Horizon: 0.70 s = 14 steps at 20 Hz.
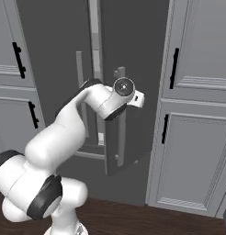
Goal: Take the strawberry from the fridge and place it on top of the pancake, located on the dining counter.
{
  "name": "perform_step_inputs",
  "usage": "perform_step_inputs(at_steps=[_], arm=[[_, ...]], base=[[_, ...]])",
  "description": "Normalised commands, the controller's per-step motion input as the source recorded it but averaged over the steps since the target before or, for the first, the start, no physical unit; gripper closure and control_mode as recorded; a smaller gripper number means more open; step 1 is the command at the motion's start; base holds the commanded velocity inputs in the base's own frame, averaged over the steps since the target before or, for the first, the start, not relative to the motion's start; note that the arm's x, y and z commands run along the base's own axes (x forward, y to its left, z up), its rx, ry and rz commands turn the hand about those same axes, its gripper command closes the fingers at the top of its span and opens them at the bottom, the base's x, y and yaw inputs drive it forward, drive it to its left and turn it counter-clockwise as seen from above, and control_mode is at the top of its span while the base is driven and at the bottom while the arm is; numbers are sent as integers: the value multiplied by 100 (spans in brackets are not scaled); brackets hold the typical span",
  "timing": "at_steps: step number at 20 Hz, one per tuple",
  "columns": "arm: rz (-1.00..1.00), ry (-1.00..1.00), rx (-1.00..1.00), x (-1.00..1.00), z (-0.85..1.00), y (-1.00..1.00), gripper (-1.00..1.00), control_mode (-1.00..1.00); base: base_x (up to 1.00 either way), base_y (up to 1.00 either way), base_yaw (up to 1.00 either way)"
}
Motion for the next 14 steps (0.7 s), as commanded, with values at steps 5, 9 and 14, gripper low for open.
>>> perform_step_inputs(at_steps=[5, 9, 14], arm=[[-5, 0, 16, -89, 5, -100, 100, -100], [-9, -1, 17, -75, 22, -100, -100, -100], [-11, 4, -2, -93, 4, 6, -100, -100]], base=[[0, 0, 0], [0, 0, 0], [0, 0, 0]])
